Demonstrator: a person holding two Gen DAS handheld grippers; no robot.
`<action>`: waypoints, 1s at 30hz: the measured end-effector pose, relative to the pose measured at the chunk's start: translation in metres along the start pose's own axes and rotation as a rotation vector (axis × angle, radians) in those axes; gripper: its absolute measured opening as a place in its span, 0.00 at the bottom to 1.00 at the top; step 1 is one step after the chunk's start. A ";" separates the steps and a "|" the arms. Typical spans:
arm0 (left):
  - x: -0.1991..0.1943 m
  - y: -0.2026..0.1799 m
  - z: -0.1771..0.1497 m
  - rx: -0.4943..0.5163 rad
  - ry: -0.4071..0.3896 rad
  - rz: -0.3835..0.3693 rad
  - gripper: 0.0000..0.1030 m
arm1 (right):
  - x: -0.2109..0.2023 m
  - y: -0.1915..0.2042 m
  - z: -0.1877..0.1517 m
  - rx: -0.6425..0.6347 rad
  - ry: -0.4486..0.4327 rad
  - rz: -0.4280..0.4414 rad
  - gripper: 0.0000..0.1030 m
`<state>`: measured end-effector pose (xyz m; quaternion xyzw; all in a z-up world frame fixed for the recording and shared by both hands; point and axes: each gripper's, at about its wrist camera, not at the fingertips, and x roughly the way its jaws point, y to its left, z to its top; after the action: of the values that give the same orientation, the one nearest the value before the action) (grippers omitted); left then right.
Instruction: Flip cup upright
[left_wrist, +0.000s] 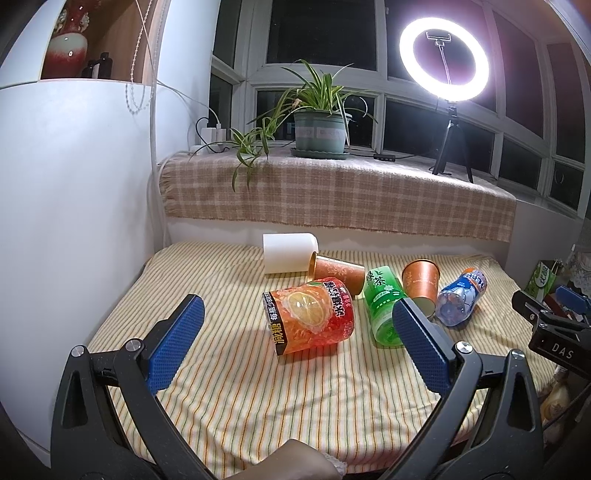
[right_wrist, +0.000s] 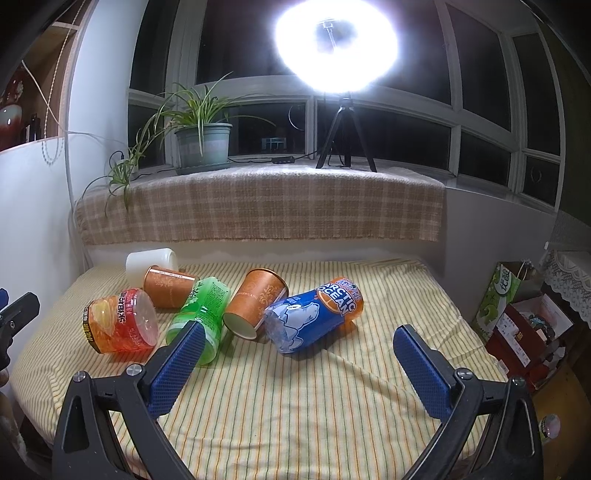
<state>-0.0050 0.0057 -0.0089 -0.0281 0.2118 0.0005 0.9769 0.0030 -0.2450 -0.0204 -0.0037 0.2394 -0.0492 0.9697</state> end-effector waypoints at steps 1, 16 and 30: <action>-0.001 0.000 0.002 0.000 0.001 0.001 1.00 | 0.000 0.000 0.000 0.000 0.000 0.001 1.00; -0.001 0.000 0.002 -0.001 0.003 0.001 1.00 | 0.001 0.002 -0.001 0.005 0.003 0.007 1.00; -0.001 -0.002 0.003 0.000 0.003 0.002 1.00 | 0.003 0.006 -0.001 -0.002 0.006 0.011 1.00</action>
<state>-0.0045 0.0039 -0.0062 -0.0281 0.2135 0.0015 0.9765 0.0055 -0.2393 -0.0227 -0.0033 0.2421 -0.0434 0.9693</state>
